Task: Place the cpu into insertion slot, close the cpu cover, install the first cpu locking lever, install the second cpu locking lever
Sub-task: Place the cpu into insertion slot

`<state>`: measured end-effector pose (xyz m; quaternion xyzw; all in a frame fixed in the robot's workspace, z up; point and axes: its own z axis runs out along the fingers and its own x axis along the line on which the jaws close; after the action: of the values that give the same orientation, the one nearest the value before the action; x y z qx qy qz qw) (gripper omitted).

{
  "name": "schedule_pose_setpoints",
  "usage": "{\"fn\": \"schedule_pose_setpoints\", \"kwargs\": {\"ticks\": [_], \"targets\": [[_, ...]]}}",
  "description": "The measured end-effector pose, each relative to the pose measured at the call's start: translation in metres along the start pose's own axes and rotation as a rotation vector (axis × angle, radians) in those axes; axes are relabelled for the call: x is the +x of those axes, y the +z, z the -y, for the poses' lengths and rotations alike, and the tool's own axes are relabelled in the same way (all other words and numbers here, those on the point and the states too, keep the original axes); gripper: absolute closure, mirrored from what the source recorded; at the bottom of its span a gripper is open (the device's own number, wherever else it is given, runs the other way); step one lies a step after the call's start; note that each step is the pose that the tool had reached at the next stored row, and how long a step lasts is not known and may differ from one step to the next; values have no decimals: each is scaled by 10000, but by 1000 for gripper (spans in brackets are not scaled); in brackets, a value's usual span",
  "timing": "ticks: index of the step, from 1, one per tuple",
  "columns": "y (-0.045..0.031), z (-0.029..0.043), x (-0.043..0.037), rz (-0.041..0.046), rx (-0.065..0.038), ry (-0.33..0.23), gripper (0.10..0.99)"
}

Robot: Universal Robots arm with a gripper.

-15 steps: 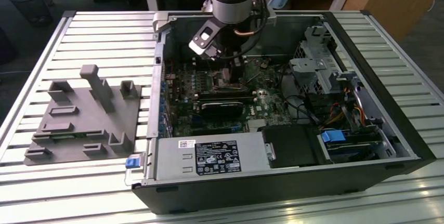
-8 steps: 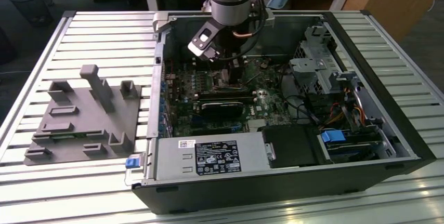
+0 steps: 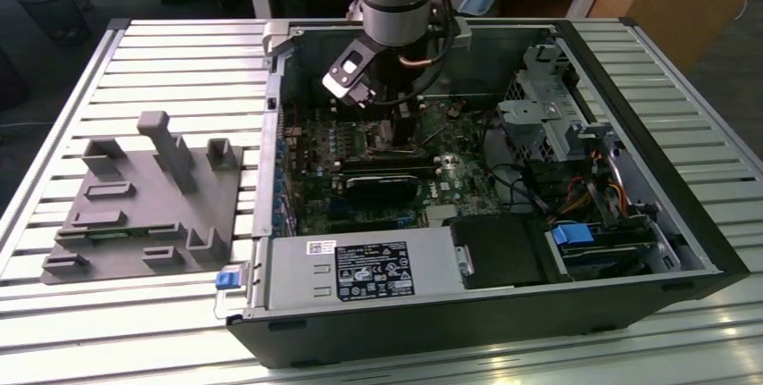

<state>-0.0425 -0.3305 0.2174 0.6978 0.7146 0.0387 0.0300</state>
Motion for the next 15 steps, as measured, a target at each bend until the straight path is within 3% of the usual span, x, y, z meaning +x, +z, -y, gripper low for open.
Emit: {"fn": "schedule_pose_setpoints", "kwargs": {"ticks": [15], "targets": [[107, 10, 11, -1, 0, 21, 545]]}}
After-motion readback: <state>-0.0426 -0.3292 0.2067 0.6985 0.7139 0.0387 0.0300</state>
